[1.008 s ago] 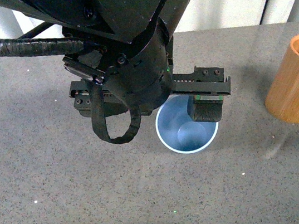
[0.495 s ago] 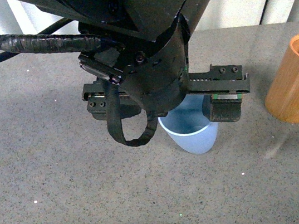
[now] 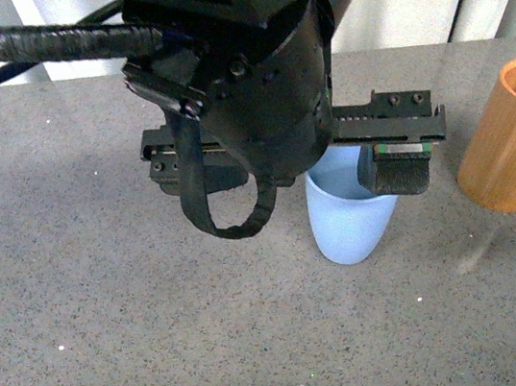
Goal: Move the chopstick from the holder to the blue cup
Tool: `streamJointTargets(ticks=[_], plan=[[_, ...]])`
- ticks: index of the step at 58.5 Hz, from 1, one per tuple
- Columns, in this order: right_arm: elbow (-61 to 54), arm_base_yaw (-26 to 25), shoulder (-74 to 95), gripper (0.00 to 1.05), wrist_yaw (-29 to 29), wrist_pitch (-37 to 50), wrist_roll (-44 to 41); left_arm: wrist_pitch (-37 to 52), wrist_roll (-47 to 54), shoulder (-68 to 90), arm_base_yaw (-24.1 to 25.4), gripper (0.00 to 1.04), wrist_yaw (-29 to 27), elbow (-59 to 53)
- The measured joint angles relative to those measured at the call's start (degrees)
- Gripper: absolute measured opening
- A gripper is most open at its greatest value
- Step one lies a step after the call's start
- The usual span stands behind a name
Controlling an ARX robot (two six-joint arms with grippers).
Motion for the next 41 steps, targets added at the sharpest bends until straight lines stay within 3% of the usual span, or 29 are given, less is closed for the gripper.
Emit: streamJointTargets(ticks=[17,21,32,36,41], plan=[[0.0,0.0,0.0,0.95,0.0,0.0,0.0,0.0,6.2,-10.5,7.2,0.98,0.4,-4.1],[0.0,0.0,0.0,0.95,0.0,0.0,0.0,3.9,9.1,-17.6,11.8,0.98,1.0,-9.8],[0.0,0.0,0.0,0.95,0.0,0.0,0.0,26.6,15.6,-40.6,27.8,0.98,-0.6,-31.9],[0.0,0.0,0.0,0.95,0.0,0.0,0.0,34.2,17.7,-49.8,34.6,0.98,1.7,-40.7],[0.0,0.0,0.0,0.95,0.0,0.0,0.0,35.5,18.8,-56.8,39.3,0.98,2.9,-46.8]])
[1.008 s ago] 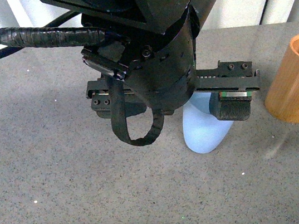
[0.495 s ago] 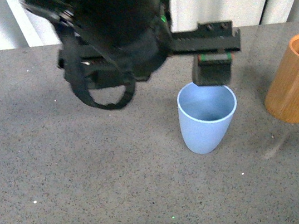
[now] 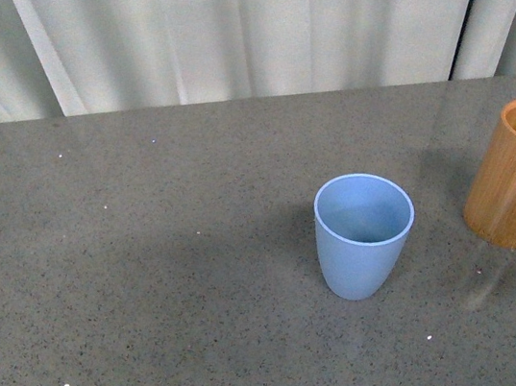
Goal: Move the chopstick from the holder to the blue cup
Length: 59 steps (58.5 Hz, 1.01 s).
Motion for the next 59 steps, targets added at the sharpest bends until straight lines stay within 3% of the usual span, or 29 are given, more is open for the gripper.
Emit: streamJointTargets(ticks=[9,11,17,39,59], plan=[[0.0,0.0,0.0,0.95,-0.1,0.0,0.0,0.6,1.0,-1.0,0.5,0.97,1.6,-1.1],[0.0,0.0,0.0,0.95,0.0,0.0,0.0,4.1,1.9,-0.6,0.0,0.93,3.6,-2.4],[0.0,0.0,0.0,0.95,0.0,0.0,0.0,15.3,3.2,-2.4,-0.7,0.70,6.7,-7.9],[0.0,0.0,0.0,0.95,0.0,0.0,0.0,12.7,3.9,-13.5,-0.7,0.04,6.6,-15.7],[0.0,0.0,0.0,0.95,0.0,0.0,0.0,5.3,4.1,-24.4,-0.7,0.04,6.6,-19.5]])
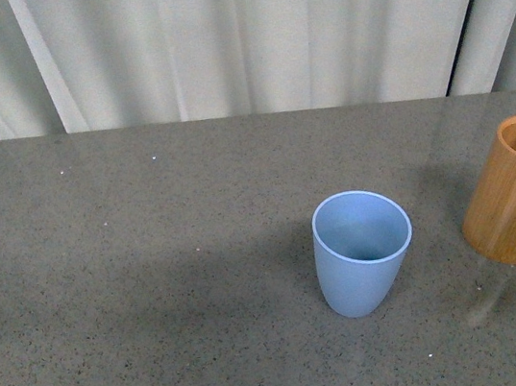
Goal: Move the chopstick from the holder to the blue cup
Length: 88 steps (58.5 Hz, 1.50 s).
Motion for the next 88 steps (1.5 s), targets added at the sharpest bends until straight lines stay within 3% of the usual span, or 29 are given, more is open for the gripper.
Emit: streamJointTargets(ticks=[8,55,61,75,87,88], plan=[[0.0,0.0,0.0,0.95,0.0,0.0,0.0,0.5,0.0,-2.3,0.0,0.04,-0.1,-1.5],[0.0,0.0,0.0,0.95,0.0,0.0,0.0,-17.2,0.0,-20.3,0.0,0.04,0.0,-1.5],[0.0,0.0,0.0,0.95,0.0,0.0,0.0,-26.4,0.0,-27.7,0.0,0.04,0.0,-1.5],[0.0,0.0,0.0,0.95,0.0,0.0,0.0,-27.2,0.0,-29.9,0.0,0.04,0.0,-1.5],[0.0,0.0,0.0,0.95,0.0,0.0,0.0,-27.2,0.0,-30.0,0.0,0.39,0.0,-1.5],[0.3,0.8,0.8,0.95,2.6,-1.2,1.0,-27.2,0.0,-30.0,0.0,0.42,0.0,-1.5]])
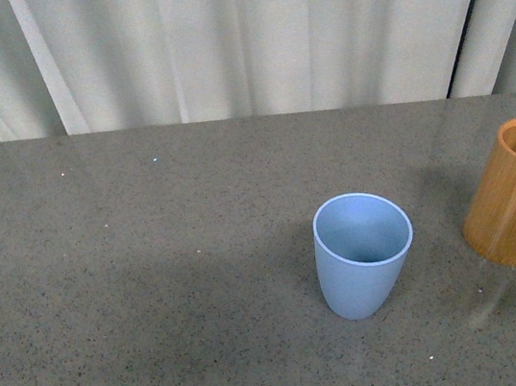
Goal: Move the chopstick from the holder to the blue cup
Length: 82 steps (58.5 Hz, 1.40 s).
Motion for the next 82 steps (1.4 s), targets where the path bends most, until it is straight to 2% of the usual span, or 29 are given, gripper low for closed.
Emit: streamJointTargets(ticks=[1,3,5,8,10,15,19,26,33,38,56,82], plan=[[0.5,0.5,0.6,0.95,2.1,-1.4,0.4,0.0,0.0,0.0,0.0,0.46,0.0,0.0],[3.0,2.8,4.7,0.95,11.1,-6.6,3.8,0.0,0.0,0.0,0.0,0.51,0.0,0.0],[4.6,3.5,10.6,0.95,18.9,-8.2,6.3,0.0,0.0,0.0,0.0,0.59,-0.2,0.0],[5.3,1.4,18.0,0.95,23.7,-5.2,7.5,0.0,0.0,-0.1,0.0,0.68,0.0,0.0],[5.4,-1.3,23.4,0.95,23.2,-1.0,8.0,0.0,0.0,-0.1,0.0,0.73,0.0,0.0],[6.6,-7.3,37.1,0.95,16.7,11.2,8.1,0.0,0.0,0.0,0.0,0.87,0.0,0.0],[8.0,-8.5,46.0,0.95,12.7,19.8,7.0,0.0,0.0,-0.1,0.0,0.99,0.0,0.0],[11.9,-8.8,61.4,0.95,6.3,32.1,5.8,0.0,0.0,0.0,0.0,0.98,0.0,0.0],[15.9,-7.3,71.1,0.95,2.5,35.8,4.5,0.0,0.0,0.0,0.0,0.98,0.0,0.0],[19.6,-5.3,77.8,0.95,2.8,38.4,2.0,0.0,0.0,0.0,0.0,0.98,0.0,0.0],[28.5,-5.2,90.6,0.95,-2.3,44.0,1.3,0.0,0.0,0.0,0.0,0.98,0.0,0.0],[37.2,-0.2,100.3,0.95,-2.1,44.4,2.4,0.0,0.0,0.0,0.0,0.98,0.0,0.0]])
